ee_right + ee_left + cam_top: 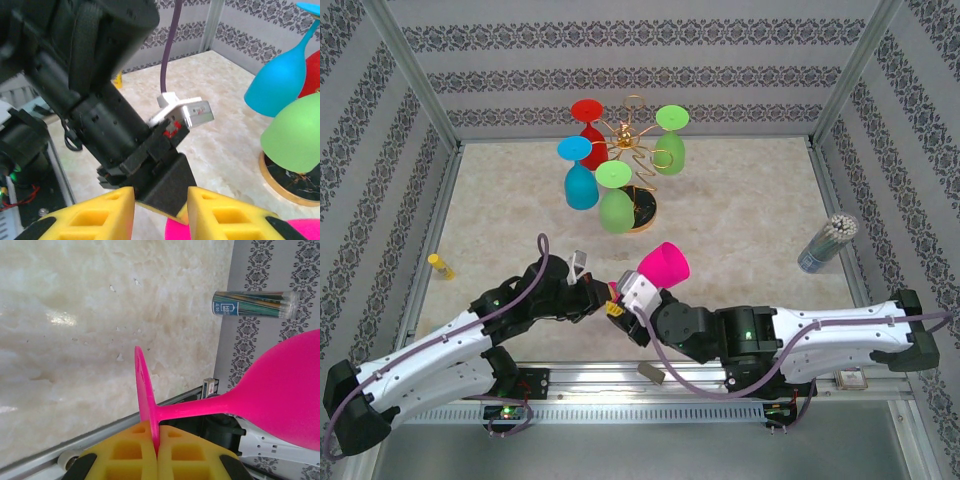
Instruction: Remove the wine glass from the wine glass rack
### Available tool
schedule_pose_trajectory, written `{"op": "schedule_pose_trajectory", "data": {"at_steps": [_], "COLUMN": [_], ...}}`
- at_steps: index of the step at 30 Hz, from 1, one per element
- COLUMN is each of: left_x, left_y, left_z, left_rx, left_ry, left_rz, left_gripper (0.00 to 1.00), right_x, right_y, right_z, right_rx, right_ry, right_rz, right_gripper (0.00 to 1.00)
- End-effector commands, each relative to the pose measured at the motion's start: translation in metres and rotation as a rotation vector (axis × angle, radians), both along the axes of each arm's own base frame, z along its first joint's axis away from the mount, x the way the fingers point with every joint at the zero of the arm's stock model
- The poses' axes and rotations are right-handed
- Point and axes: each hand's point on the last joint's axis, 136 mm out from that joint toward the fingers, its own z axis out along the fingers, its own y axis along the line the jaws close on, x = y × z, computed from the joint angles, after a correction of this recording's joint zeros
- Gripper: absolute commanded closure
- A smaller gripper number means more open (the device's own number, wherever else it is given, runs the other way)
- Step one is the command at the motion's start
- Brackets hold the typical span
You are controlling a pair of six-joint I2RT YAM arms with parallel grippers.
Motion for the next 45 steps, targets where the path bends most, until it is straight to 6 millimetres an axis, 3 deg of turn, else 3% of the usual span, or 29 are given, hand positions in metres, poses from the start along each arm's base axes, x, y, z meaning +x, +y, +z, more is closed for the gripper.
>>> {"op": "schedule_pose_trajectory", "data": {"at_steps": [1,8,16,18,26,33,45], "left_x": [0.014,0.02,0.023,0.023,0.024,0.026,0.028], "left_y": [-0.005,-0.009,-0.014,-0.014,-0.011,-0.01,-0.013], "left_z": [0.015,0.009,0.013,0.014,0.014,0.009,0.008], "left_rx": [-0.05,-0.09,-0.202,-0.226,-0.271,-0.262,-0.242], "left_ry": [-0.134,-0.232,-0.314,-0.325,-0.349,-0.342,-0.333], "left_rz": [-0.004,-0.011,-0.003,0.002,0.028,0.04,0.033], "left_gripper": [1.0,1.0,1.0,1.0,1.0,1.0,1.0], "right_x": [-0.002,0.027,0.052,0.055,0.062,0.061,0.06], "right_y": [-0.011,-0.047,-0.076,-0.079,-0.08,-0.076,-0.07], "right_z": [0.02,0.036,0.025,0.026,0.017,0.012,0.008], "right_rx": [0.069,0.153,0.118,0.129,0.118,0.115,0.109], "right_ry": [0.154,0.319,0.455,0.46,0.496,0.512,0.534], "right_rz": [0.041,-0.021,-0.098,-0.102,-0.126,-0.116,-0.097], "right_gripper": [0.68,0.72,0.56,0.48,0.49,0.64,0.73]}}
